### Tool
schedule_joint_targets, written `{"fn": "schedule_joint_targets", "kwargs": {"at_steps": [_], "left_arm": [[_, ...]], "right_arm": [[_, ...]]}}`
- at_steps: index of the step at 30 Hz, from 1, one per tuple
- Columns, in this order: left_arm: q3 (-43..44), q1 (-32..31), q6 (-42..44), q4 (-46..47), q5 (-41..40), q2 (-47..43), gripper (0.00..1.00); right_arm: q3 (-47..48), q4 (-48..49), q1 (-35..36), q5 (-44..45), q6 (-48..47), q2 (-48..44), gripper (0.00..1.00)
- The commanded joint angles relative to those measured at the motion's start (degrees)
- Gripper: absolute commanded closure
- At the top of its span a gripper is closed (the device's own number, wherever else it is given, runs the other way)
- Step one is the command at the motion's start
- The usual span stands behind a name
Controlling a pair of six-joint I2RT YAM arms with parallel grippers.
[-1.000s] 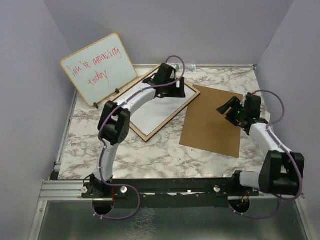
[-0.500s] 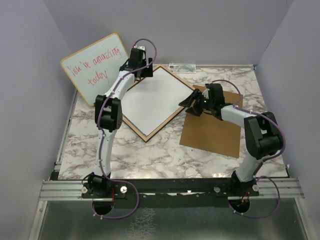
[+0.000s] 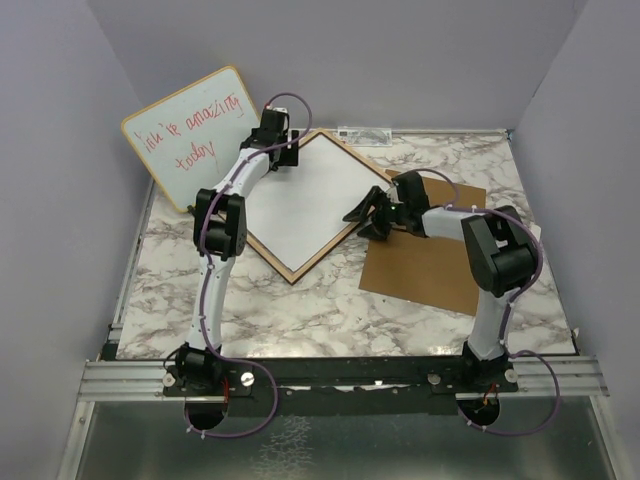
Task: Put the photo into the frame
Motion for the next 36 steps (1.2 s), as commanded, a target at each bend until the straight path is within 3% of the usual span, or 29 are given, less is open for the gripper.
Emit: {"fn": "schedule_joint_targets", "kwargs": {"at_steps": [1,8,14,18,26,30,36], "left_arm": [[-2.9,0.3,1.6,0.3,-2.8,-0.5,0.13],[-7.3,0.5,1.7,0.3,-2.5,-2.2,0.15],[-11.6,0.5,0.5,0.4,-0.2,-4.8,0.29],[-14.5,0.4,-1.0,0.7,1.0,-7.1,0.38],[-22.1,0.3,-4.5,1.2,0.4,-12.9,0.45],[-27.1,0.3,-5.4,1.3,0.4,-16.4,0.48],[-36.0,0.3,-7.2,1.9,2.7,-22.0,0.52]], "right_arm": [[3.2,-1.4,1.0,-0.5,-1.0,3.2,0.3],[3.7,-18.4,1.0,18.1,-2.5,1.1,0.3],[2.6,-27.3,0.6,32.3,-1.9,-1.6,0.27],[3.1,-30.1,-0.1,37.0,-1.9,-2.2,0.26],[3.3,-29.4,-2.7,37.5,-2.5,-2.4,0.24],[2.5,-18.7,-4.1,29.1,-7.5,-2.8,0.23],[8.2,-14.3,-4.6,22.3,-8.5,2.4,0.21]]}}
